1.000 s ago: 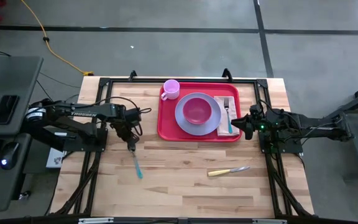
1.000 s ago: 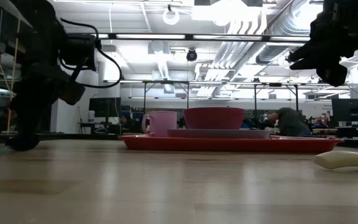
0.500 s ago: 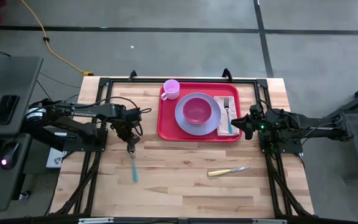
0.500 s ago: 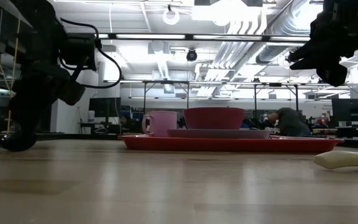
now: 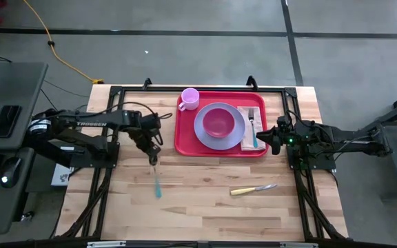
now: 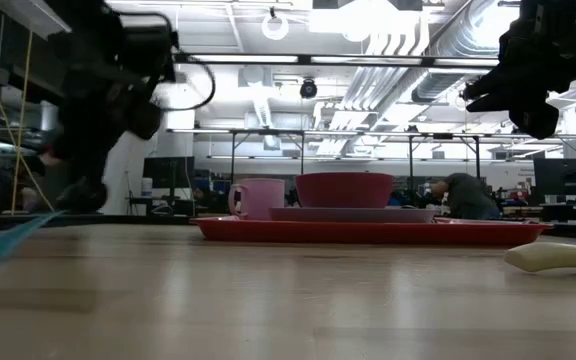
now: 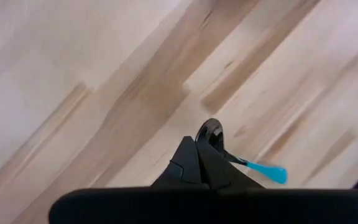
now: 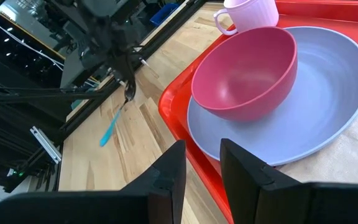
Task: Set up tray
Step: Put the blue spoon on the left of the blue fork on the white napkin on the red serving tray
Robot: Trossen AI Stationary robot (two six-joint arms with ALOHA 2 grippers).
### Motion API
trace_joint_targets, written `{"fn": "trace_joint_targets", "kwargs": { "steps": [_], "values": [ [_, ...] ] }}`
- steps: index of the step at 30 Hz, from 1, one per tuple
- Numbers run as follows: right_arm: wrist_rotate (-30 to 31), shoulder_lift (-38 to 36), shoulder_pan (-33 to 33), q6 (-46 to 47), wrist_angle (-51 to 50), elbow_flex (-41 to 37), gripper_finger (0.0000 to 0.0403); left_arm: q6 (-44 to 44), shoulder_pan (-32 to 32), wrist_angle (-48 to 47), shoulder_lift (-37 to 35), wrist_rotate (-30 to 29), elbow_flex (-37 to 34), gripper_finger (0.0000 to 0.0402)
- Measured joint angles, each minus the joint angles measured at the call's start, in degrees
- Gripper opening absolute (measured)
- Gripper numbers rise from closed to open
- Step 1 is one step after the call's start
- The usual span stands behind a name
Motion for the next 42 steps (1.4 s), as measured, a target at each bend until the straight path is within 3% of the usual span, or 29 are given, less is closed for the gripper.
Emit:
{"fn": "trace_joint_targets", "kwargs": {
  "steps": [15, 24, 35, 42],
  "values": [
    [-0.01, 0.07, -0.01, 0.33, 0.05, 0.0, 0.0078, -2.58, 0.0, -0.03, -0.04, -3.95, 18.54, 0.0006],
    [-0.02, 0.2, 0.0, 4.14, 2.42, 0.0, 0.0078, -6.51, 0.0, 9.58, 1.48, -9.67, 26.88, 0.0006],
    [0.26, 0.83, 0.0, -4.17, 20.76, 0.09, 0.0078, -5.53, -0.02, 16.57, 14.93, -11.19, 38.01, 0.0006],
    [0.33, 5.89, 0.02, -9.79, 22.6, 2.22, 0.0078, -2.34, 0.0, 16.29, 26.53, -9.76, 50.9, 0.0006]
  ]
}}
